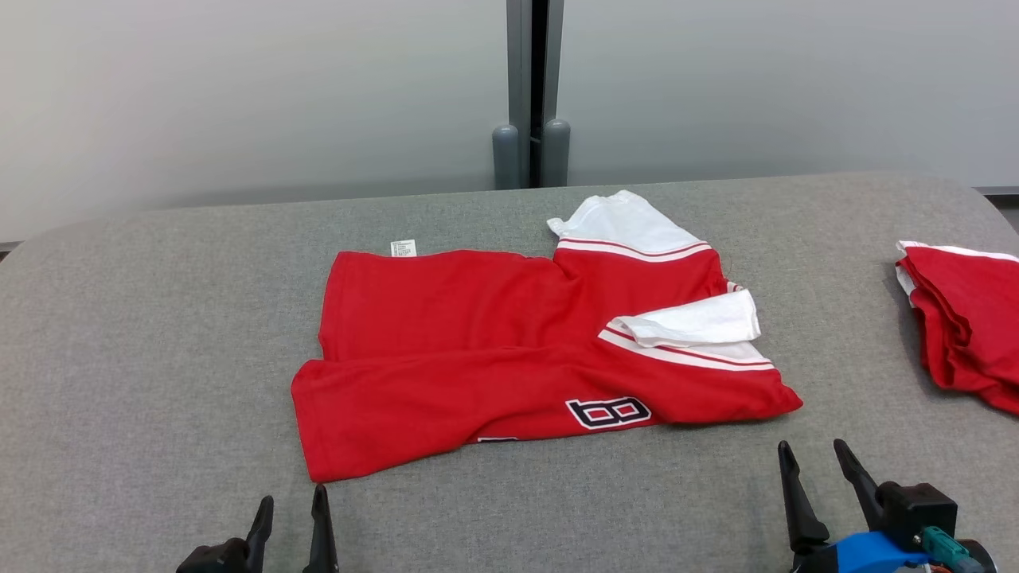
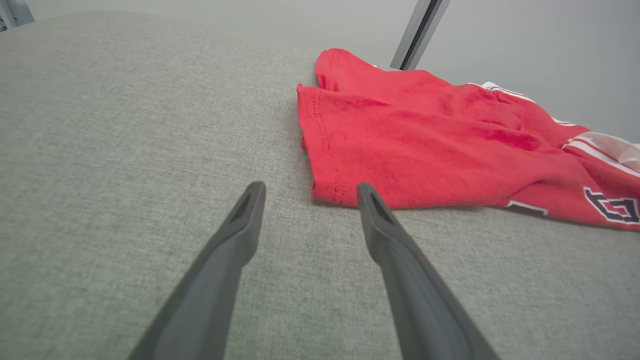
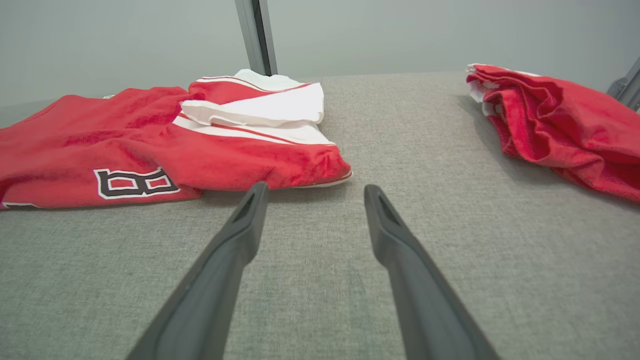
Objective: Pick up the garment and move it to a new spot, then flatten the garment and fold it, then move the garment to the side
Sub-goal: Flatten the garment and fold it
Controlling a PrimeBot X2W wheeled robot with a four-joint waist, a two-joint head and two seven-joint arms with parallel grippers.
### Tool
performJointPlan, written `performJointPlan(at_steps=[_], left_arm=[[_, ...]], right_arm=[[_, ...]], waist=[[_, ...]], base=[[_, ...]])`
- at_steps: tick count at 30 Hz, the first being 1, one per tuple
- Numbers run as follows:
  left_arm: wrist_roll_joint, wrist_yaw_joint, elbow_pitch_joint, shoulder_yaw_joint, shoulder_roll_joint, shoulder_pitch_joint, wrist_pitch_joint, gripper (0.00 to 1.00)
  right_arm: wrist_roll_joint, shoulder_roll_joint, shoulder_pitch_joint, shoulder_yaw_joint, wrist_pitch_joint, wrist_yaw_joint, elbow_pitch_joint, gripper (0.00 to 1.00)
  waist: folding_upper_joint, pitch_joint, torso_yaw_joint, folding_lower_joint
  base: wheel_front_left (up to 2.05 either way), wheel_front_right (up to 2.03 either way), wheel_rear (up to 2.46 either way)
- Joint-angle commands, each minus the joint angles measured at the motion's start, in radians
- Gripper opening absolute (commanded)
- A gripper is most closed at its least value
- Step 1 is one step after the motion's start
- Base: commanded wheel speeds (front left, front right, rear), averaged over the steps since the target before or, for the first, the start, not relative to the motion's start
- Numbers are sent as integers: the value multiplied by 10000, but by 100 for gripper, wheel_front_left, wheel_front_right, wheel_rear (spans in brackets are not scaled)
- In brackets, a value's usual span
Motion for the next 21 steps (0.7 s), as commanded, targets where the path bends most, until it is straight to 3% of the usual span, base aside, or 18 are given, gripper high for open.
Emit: performJointPlan(at_steps=[1,12,21], left_arm=[[-2,26,-38,14,9,1,-22,100],[-30,-368,936,-15,9,-1257,-22,100],[-43,-385,2753,28,-4,-2465,68,100]], right_arm=[[5,29,84,4,-26,-2,3,100],[237,32,-612,226,-26,-2,-97,100],[767,29,-1768,-121,-26,-2,314,100]], waist=[[0,8,0,2],[0,753,-146,2],[0,1615,-360,2]], base=[[0,0,0],[0,0,0],[0,0,0]])
